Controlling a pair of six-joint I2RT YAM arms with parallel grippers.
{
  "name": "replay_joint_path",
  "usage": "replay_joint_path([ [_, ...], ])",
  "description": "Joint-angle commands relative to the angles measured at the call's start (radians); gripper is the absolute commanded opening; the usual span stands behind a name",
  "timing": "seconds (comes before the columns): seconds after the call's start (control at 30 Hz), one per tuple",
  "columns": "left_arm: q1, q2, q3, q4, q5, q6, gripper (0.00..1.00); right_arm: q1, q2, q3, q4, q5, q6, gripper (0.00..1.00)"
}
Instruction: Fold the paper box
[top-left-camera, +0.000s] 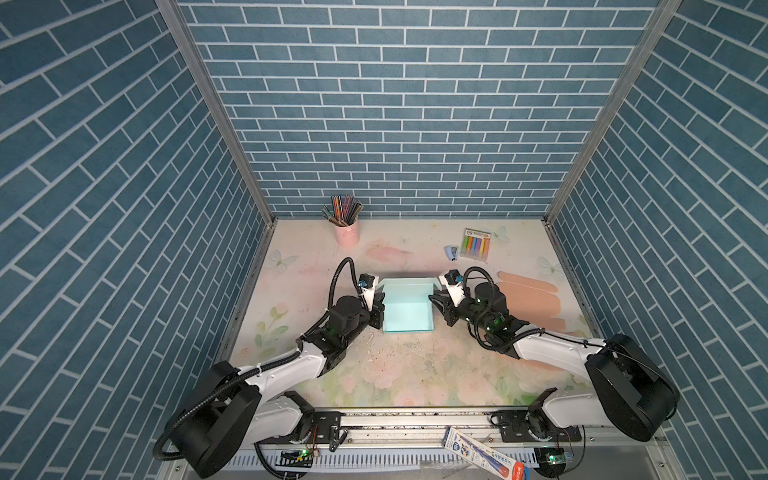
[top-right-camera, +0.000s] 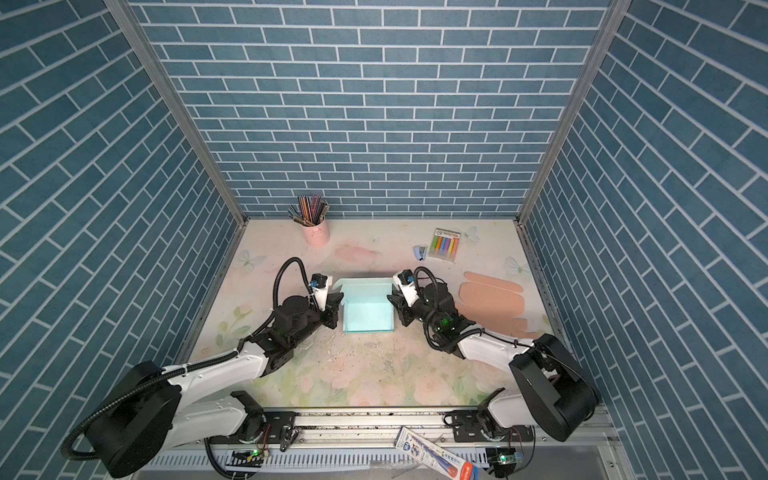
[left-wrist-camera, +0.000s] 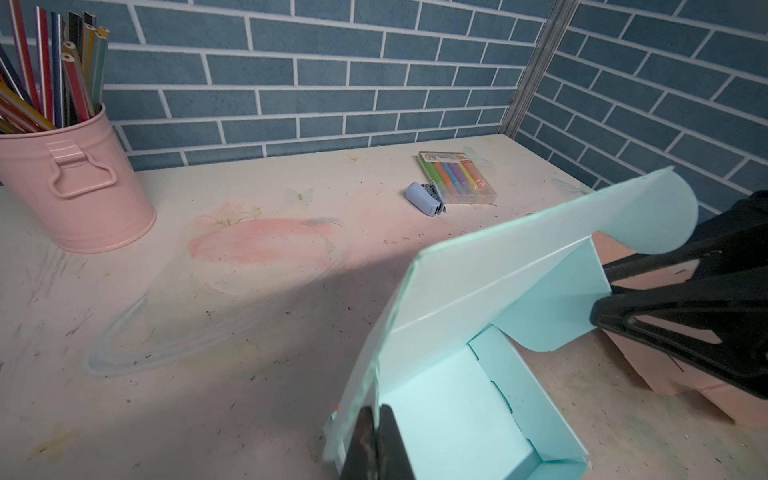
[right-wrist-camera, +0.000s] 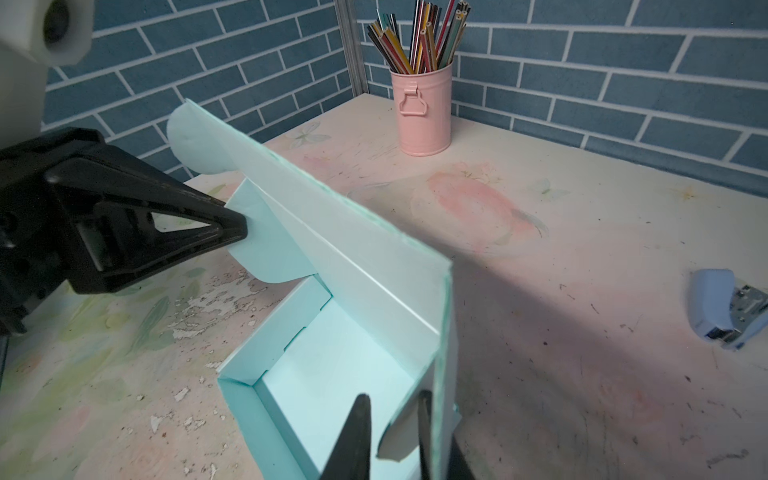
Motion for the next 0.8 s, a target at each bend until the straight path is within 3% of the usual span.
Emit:
replay_joint_path([
  [0.0,-0.016,0.035,-0.016,0.127,0.021,0.027,0.01,0.013,0.001,0.023,0.022,0.025,0.023,0.22],
  [0.43,-0.048,0.147,-0.053,0.307,-0.013,-0.009,0.01,0.038,-0.028,-0.043,0.025,0.039,-0.009,0.21],
  [0.77,-0.091,0.146,-0.077,0.313,-0.143,-0.026,0.01,0.107,-0.076,-0.105,0.058,0.081,-0.019,0.21],
])
